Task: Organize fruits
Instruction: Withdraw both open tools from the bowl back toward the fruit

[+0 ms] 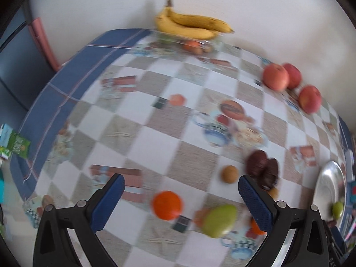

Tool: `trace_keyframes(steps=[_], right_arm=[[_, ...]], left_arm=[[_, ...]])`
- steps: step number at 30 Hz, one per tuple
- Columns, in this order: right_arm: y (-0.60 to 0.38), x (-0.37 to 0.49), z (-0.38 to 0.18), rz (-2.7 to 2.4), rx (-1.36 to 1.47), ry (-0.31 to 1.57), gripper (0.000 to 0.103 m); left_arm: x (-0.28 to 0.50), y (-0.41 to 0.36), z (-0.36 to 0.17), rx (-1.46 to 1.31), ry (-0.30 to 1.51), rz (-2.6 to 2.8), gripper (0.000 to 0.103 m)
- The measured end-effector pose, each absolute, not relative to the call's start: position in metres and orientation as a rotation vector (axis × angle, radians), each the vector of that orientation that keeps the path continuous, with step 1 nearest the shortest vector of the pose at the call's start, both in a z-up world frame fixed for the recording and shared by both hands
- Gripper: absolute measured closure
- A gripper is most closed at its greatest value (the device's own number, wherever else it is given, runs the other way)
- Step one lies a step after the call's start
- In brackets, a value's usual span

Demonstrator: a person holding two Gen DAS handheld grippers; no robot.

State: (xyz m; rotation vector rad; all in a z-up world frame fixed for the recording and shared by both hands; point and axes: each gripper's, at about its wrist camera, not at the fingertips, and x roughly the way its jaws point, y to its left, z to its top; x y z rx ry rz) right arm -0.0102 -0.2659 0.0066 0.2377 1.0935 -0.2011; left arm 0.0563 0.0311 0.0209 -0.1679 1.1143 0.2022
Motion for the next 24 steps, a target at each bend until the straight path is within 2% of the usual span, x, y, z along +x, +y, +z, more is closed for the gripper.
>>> trace_keyframes(steps=[13,15,16,17,19,21,23,24], right_arm=[[-0.232,0.001,0.008,-0.100,0.222,1.092,0.006],[-0.236,0.002,0.005,-0.132,0.237,1.101,0.009],[-0.239,0.003,0.003,-0.141,0.244,1.107,0.020],[-0.241,0.004,0.001,-0.151,0.247,1.113,0.035],[-0.247,0.004,-0.005,-0.177,0.252,1.132,0.044],[-0.252,0.005,-0.010,-0.188,0.276,1.145,0.048],[-0.253,0.006,-0.012,-0.192,0.283,1.153,0.059],[-0.251,0.007,-0.013,-0.191,0.274,1.157,0.061]], left_arm=[[0.052,0.054,0.012,-0.217,1.175,0.177,0.000],[0.052,0.052,0.012,-0.211,1.173,0.171,0.000],[0.052,0.050,0.012,-0.206,1.171,0.169,0.000],[0.053,0.049,0.011,-0.202,1.173,0.163,0.000],[0.053,0.048,0.009,-0.201,1.180,0.160,0.000],[0.055,0.046,0.006,-0.200,1.196,0.158,0.000],[0.056,0.044,0.006,-0.205,1.198,0.148,0.000],[0.056,0.043,0.006,-0.206,1.195,0.143,0.000]])
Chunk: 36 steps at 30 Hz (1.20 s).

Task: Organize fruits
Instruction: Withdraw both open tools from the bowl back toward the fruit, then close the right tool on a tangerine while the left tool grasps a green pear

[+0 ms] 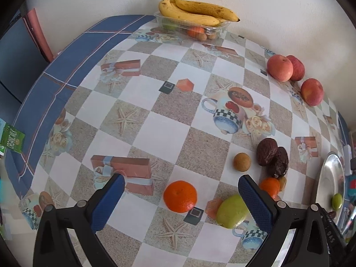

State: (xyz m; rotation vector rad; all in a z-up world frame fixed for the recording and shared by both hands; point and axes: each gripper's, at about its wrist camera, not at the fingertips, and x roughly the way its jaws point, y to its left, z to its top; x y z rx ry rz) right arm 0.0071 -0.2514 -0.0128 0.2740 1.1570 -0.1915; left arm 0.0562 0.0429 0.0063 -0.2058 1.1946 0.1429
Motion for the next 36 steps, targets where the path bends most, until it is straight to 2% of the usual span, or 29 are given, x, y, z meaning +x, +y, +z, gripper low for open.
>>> trace_keyframes(steps=[4,6,13,20,36], right_arm=[[-0.239,0.012,-0.016,-0.176,0.205,1.172,0.075],[-0.237,0.013,-0.017,-0.184,0.183,1.176,0.079],[-0.225,0.022,-0.027,-0.209,0.070,1.206,0.080],[-0.222,0.025,-0.033,-0.231,0.021,1.230,0.085],[-0.176,0.032,-0.030,-0.075,0.033,1.239,0.084]], left_arm=[[0.056,0.041,0.005,-0.203,1.198,0.135,0.000],[0.057,0.041,0.004,-0.213,1.202,0.131,0.000],[0.058,0.043,-0.003,-0.224,1.224,0.133,0.000],[0.059,0.045,-0.004,-0.241,1.226,0.127,0.000],[0.061,0.054,-0.015,-0.296,1.259,0.129,0.000]])
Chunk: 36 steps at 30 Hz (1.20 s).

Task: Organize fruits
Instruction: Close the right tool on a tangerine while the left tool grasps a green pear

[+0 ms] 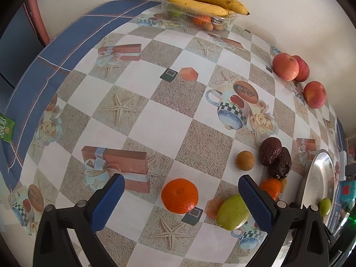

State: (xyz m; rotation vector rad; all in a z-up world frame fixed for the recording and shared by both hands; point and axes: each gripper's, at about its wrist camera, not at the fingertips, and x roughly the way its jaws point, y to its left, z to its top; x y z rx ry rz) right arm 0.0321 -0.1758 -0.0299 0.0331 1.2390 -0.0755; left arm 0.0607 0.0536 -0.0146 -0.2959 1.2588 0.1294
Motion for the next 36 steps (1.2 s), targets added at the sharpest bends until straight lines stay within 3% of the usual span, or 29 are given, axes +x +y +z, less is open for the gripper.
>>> trace_keyframes(steps=[6,10,15,26,36], right_arm=[[-0.179,0.030,-0.026,-0.057,0.073,1.221,0.083],[-0.173,0.028,-0.009,-0.017,0.094,1.158,0.070],[-0.152,0.027,0.006,0.091,0.129,1.129,0.070],[-0.135,0.026,-0.024,0.134,0.084,1.242,0.066],[-0.134,0.027,-0.029,0.158,0.121,1.274,0.062]], left_arm=[[0.061,0.057,-0.013,-0.312,1.253,0.119,0.000],[0.061,0.060,-0.004,-0.340,1.218,0.089,0.000],[0.060,0.059,0.000,-0.359,1.206,0.056,0.000],[0.058,0.008,-0.014,-0.264,1.285,-0.104,0.000],[0.056,0.002,-0.012,-0.229,1.275,-0.090,0.009]])
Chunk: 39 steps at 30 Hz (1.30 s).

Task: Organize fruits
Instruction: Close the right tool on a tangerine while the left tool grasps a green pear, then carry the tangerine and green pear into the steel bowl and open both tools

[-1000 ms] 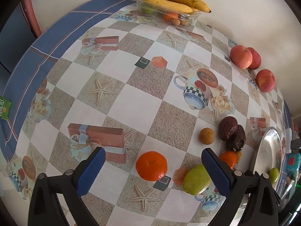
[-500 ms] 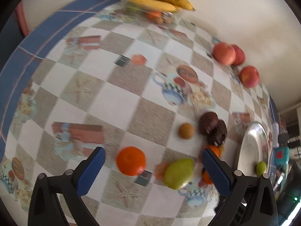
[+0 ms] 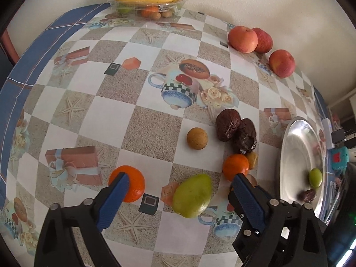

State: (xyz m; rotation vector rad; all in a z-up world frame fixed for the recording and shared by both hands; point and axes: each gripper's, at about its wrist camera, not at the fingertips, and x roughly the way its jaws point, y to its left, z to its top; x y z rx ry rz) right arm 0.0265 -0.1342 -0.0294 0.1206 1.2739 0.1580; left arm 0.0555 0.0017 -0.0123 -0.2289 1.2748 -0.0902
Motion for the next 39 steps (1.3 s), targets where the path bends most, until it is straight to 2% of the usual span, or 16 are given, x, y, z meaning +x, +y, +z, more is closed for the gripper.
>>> trace_keyframes(steps=[4,8,15,25,31,39], right_arm=[[-0.137,0.027,-0.026,0.146,0.127,1.269,0.066],[-0.145,0.024,-0.016,0.128,0.138,1.232,0.066],[-0.161,0.019,-0.005,0.096,0.162,1.205,0.066],[-0.165,0.014,-0.007,0.106,0.132,1.233,0.066],[-0.162,0.013,-0.009,0.109,0.125,1.244,0.066],[-0.165,0.012,0.000,0.126,0.164,1.208,0.066]], left_arm=[[0.054,0.000,-0.008,-0.231,1.261,-0.105,0.013],[0.054,-0.007,-0.004,-0.203,1.251,-0.117,0.024],[0.054,-0.014,-0.011,-0.202,1.290,-0.139,0.026],[0.053,-0.019,-0.031,-0.203,1.371,-0.145,0.052],[0.052,-0.017,-0.038,-0.214,1.393,-0.133,0.058],[0.047,-0.010,-0.016,-0.302,1.322,-0.174,0.058]])
